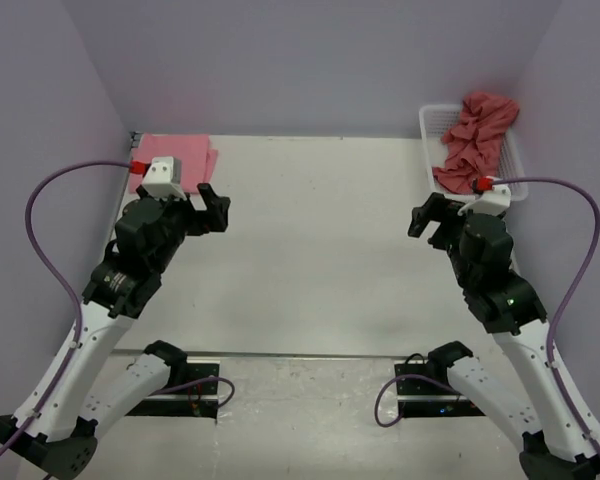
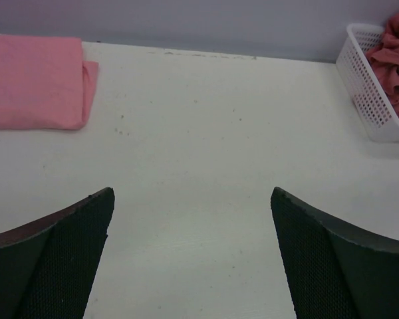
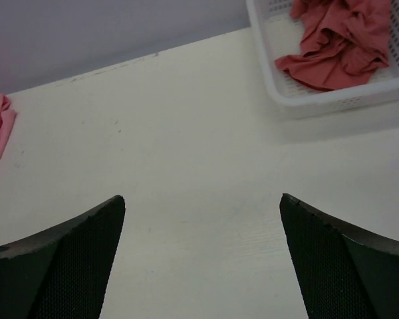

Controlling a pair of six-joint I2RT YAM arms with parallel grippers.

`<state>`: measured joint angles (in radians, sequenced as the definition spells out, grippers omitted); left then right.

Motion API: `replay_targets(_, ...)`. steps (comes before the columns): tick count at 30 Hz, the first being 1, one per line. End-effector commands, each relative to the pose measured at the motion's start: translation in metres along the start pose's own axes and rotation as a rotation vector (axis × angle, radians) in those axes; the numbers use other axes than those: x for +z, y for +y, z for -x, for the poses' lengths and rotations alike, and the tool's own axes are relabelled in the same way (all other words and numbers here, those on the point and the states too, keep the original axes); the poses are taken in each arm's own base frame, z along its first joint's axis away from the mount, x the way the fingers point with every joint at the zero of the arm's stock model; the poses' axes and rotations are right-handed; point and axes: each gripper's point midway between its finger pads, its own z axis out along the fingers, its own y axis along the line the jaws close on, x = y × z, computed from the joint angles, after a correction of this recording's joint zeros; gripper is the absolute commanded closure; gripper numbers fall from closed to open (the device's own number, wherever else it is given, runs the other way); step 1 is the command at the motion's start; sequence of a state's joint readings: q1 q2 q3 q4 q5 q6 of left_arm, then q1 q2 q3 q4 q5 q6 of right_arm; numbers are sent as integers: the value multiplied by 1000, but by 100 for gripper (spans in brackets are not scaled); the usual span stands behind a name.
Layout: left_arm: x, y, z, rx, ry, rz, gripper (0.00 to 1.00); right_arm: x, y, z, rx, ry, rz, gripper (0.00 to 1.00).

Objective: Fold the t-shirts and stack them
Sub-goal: Grab crumpled tshirt from bin with the right arm

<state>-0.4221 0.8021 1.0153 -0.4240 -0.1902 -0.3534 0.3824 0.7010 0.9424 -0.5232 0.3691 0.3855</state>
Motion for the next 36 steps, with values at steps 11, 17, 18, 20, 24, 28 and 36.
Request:
replay_targets(11,5,29,-8,15,42,172,0,56,-13,38,-87,-71,-261,1)
replay_targets(17,11,22,-22,-6,73,132,0,138,-65,53,-100,45,-478,1)
replay_targets(18,12,21,-25,-11,83,126,0,153,-74,55,-91,61,-492,1)
replay_targets(20,14,20,-36,-12,109,114,0,195,-96,60,-73,109,-516,1)
replay_targets(24,12,16,-39,-21,108,86,0,249,-120,61,-131,163,-576,1)
replay_targets(28,6,8,-32,-29,84,37,0,296,-157,68,-228,160,-621,1)
replay_targets(36,-16,10,-29,-6,53,5,0,343,-224,69,-392,181,-646,1)
